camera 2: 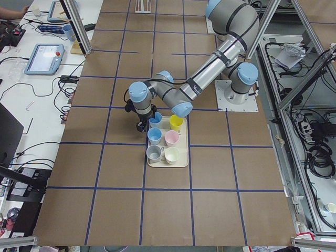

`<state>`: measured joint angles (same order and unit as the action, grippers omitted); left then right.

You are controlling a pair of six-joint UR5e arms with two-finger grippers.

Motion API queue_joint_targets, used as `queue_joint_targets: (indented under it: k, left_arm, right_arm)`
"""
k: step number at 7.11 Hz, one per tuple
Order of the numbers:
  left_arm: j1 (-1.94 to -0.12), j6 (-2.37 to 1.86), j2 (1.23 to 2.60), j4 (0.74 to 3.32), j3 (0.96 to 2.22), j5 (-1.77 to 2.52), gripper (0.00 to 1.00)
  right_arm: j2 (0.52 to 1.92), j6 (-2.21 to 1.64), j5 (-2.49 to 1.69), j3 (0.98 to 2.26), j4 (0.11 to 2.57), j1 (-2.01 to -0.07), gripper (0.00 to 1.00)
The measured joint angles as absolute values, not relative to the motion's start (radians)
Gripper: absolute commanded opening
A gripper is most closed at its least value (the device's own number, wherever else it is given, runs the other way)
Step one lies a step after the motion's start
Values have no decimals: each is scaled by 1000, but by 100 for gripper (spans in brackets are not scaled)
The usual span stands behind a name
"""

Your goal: Transfer IKEA cup to right arm and place on rack

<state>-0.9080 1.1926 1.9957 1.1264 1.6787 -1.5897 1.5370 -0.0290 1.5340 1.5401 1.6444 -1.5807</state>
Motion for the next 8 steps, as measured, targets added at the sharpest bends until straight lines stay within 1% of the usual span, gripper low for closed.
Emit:
queue_joint_targets:
  k: [2,3,4,5,6,7,8]
  left_arm:
    - [-911,1197,2002,1131,1686,-1592,90]
    - [-911,1206,2006,1133,1690,-1593,75]
    - [-911,1212,2010,1135,1691,-1598,44]
    - [-912,1214,2014,1136,1691,-1608,21]
    - [-912,1216,2015,1137,1691,-1618,7]
    - [-913,1218,2016,1139,1691,-1624,0]
    - [-914,1219,2016,1147,1691,-1626,0]
  right_arm:
    - [1537,-29,1534,1540,1644,-1581,100]
    - [1537,-28,1534,1540,1644,-1581,100]
    - [1537,-28,1534,1540,1644,-1581,100]
    - [1537,-28,1534,1540,1644,-1581,100]
    - [1537,-28,1534,1540,1644,-1580,100]
    - [1537,-29,1534,1540,1644,-1580,100]
    - [1537,-29,1534,1540,1644,-1580,100]
